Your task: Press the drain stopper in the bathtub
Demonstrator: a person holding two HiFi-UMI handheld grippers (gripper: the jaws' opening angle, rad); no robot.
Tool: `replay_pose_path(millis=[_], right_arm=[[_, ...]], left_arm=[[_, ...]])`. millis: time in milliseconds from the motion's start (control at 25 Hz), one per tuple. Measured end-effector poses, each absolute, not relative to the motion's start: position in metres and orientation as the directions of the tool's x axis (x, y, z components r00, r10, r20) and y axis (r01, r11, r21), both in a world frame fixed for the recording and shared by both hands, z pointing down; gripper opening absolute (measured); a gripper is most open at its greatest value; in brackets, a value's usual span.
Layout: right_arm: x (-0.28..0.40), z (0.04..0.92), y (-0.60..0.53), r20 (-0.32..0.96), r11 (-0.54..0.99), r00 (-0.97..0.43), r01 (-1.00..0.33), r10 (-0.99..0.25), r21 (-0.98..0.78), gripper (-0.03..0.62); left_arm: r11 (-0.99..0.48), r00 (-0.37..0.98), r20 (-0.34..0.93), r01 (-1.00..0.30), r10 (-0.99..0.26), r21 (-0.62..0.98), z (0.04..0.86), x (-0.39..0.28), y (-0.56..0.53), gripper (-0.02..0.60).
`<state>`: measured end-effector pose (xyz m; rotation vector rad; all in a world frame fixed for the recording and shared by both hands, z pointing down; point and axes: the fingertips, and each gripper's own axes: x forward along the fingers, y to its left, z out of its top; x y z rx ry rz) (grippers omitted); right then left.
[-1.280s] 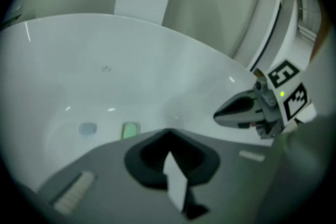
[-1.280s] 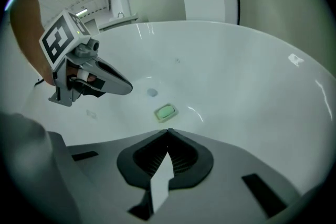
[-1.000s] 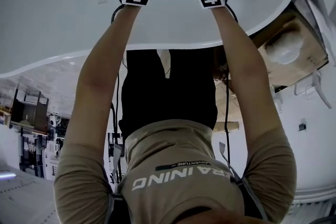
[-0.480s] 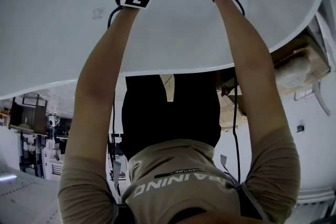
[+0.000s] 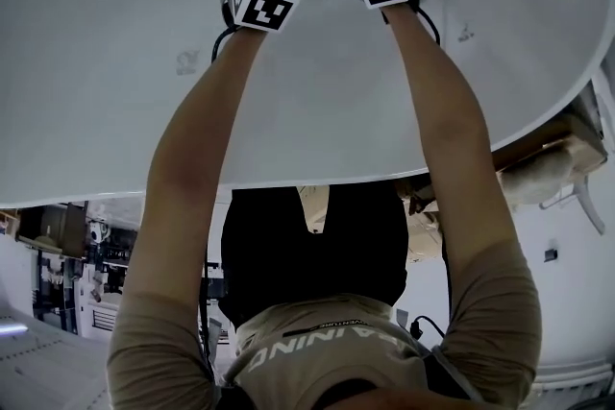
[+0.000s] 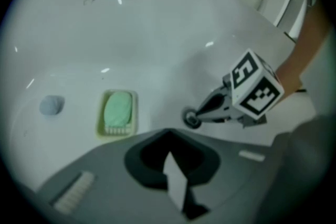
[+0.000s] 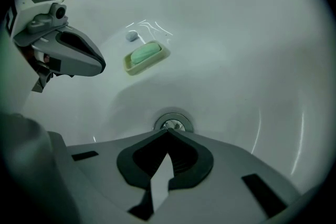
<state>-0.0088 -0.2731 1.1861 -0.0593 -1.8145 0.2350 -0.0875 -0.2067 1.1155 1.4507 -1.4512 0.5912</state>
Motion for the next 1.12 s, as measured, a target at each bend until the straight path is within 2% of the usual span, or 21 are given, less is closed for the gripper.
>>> replay_pose_path(millis=[520, 720, 920, 1120], right_arm=[[-0.011, 1.204, -0.275, 0.955, 0.977, -0.263, -0.126, 0.135, -0.172, 0.009], [-0.011, 1.204, -0.28, 0.965, 0.957, -0.226, -0.227, 0.13, -0.182, 0.009], [-0.02, 1.205, -0.28, 0.981, 0.97, -0.17, -0.207, 0.095, -0.129, 0.009], [-0.014, 1.203, -0.272, 0.974, 0.976, -0.2, -0.17, 0.104, -0.139, 0.009]], left_arm=[[0.203, 0.179, 0.869, -0.932, -0.462, 0.3, 1.134, -0.09, -0.204, 0.002], [0.231, 0.172, 0.868, -0.924, -0.466, 0.306, 1.133, -0.09, -0.205, 0.002], [0.235, 0.171, 0.863, -0.921, -0.475, 0.311, 1.135, -0.093, -0.203, 0.002], [0.224, 0.179, 0.864, -0.923, -0.471, 0.313, 1.129, -0.088, -0.202, 0.002]])
